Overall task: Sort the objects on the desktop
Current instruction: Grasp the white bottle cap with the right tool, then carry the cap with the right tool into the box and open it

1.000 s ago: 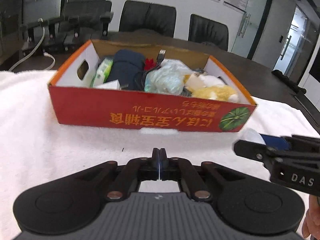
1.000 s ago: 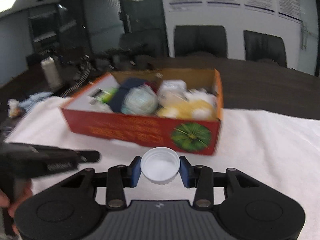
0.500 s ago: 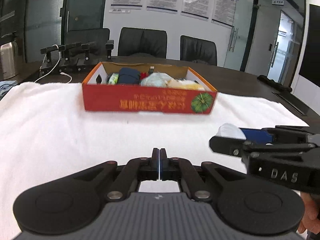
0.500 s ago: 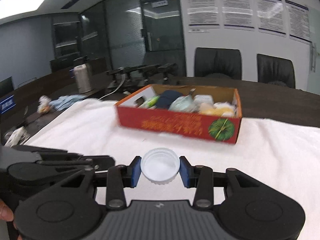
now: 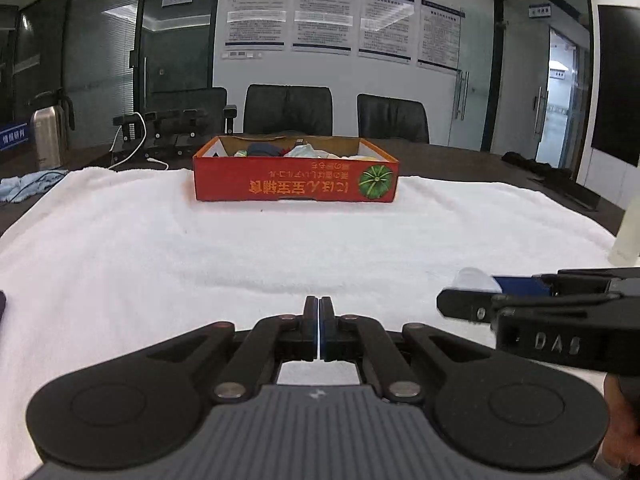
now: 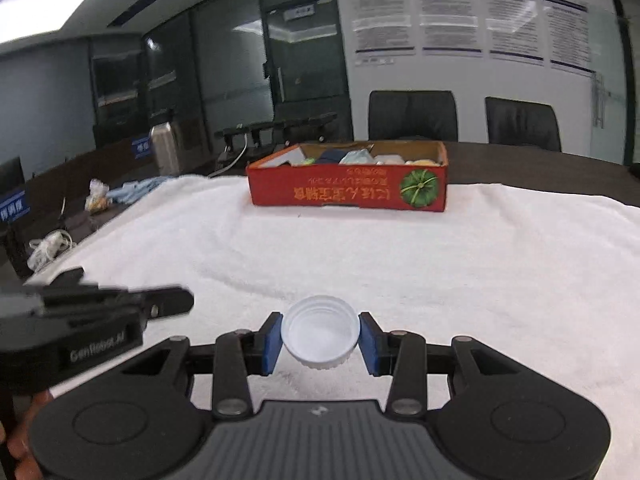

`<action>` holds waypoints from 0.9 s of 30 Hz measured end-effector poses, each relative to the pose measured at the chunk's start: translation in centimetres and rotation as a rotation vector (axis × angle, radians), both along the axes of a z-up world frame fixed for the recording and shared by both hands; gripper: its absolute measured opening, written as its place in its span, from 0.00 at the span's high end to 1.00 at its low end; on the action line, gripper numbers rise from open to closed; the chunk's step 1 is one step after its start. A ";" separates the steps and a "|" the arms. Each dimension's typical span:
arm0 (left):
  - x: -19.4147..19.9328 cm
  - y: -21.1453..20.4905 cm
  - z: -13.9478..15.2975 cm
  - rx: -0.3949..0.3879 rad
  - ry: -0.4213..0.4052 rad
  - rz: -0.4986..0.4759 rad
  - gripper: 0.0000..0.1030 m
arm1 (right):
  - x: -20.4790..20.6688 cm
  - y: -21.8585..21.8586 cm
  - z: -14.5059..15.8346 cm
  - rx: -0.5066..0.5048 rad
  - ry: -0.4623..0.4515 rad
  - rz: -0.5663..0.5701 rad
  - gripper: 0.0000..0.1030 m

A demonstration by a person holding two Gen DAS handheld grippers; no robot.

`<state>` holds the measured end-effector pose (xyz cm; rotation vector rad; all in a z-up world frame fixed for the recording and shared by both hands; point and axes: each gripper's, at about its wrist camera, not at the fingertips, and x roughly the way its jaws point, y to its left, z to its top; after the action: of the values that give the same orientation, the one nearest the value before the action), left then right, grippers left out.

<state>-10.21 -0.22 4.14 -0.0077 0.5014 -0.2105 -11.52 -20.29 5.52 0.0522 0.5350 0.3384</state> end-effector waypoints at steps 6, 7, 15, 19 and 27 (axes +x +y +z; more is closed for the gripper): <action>-0.5 0.0 1.7 0.002 -0.044 -0.025 0.99 | -1.3 -0.2 2.0 -0.004 -0.051 0.005 0.62; -0.4 -0.1 2.1 0.005 -0.053 -0.037 0.99 | -1.3 -0.2 2.5 -0.004 -0.061 0.013 0.62; 6.4 -0.3 6.3 0.018 -0.087 -0.091 0.99 | 3.8 0.1 7.2 -0.031 -0.158 0.025 0.62; 12.5 0.0 7.0 -0.001 -0.034 -0.058 0.99 | 9.1 -0.3 9.2 -0.032 -0.176 -0.024 0.62; 22.6 0.6 7.8 0.008 0.022 0.000 0.99 | 20.6 -0.5 10.5 -0.011 -0.080 -0.019 0.62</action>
<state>12.38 0.36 11.94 -0.0020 0.5241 -0.2085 9.13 -20.75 15.99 0.0326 0.4569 0.3176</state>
